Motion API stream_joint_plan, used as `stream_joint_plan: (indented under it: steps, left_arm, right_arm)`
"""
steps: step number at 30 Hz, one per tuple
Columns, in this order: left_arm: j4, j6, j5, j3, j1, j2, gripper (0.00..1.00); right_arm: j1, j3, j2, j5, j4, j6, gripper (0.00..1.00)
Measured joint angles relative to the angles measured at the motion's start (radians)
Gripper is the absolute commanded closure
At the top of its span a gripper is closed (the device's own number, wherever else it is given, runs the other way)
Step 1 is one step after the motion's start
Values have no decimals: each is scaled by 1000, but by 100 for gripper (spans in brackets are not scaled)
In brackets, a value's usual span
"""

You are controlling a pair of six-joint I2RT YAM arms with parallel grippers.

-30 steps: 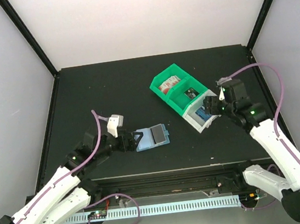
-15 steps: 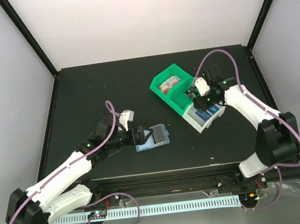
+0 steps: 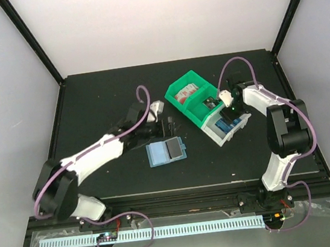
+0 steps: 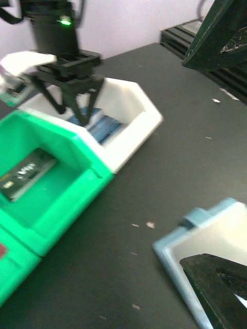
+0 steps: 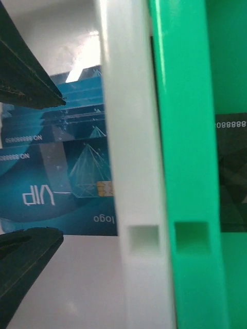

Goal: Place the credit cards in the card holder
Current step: Move the storage box to the center of the board, then pick up the credit card from the storage box.

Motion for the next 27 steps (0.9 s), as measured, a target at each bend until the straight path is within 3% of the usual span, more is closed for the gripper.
stream_joint_plan:
  steps: [5,14,22,27]
  left_arm:
    - [66,-85,-13,187,0,230,10]
    - [97,-259,-131,293,-26,445,14]
    - [106,-321,-202,404,-87,562,14]
    - [100,-346,-193,460,-102,645,16]
  right_arm:
    - [0,14,50,50,20,-2,41]
    - [0,26,85,116,39,27,57]
    - [0,26,85,116,43,47,62]
    - [0,26,84,103,42,60,56]
